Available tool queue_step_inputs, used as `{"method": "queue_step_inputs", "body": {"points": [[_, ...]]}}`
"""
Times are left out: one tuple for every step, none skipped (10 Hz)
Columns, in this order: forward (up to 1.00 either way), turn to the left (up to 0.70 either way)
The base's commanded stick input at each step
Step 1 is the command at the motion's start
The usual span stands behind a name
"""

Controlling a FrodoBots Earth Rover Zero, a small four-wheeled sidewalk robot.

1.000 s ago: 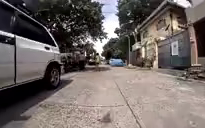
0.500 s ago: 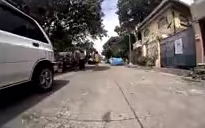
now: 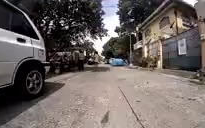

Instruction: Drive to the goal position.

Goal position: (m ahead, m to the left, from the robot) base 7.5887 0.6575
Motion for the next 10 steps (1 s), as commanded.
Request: {"method": "queue_step_inputs", "body": {"points": [[0.70, 0.00], [0.70, 0.00], [0.70, 0.00], [0.70, 0.00], [0.70, 0.00], [0.70, 0.00], [0.70, 0.00], [0.70, 0.00], [0.70, 0.00], [0.70, 0.00]]}}
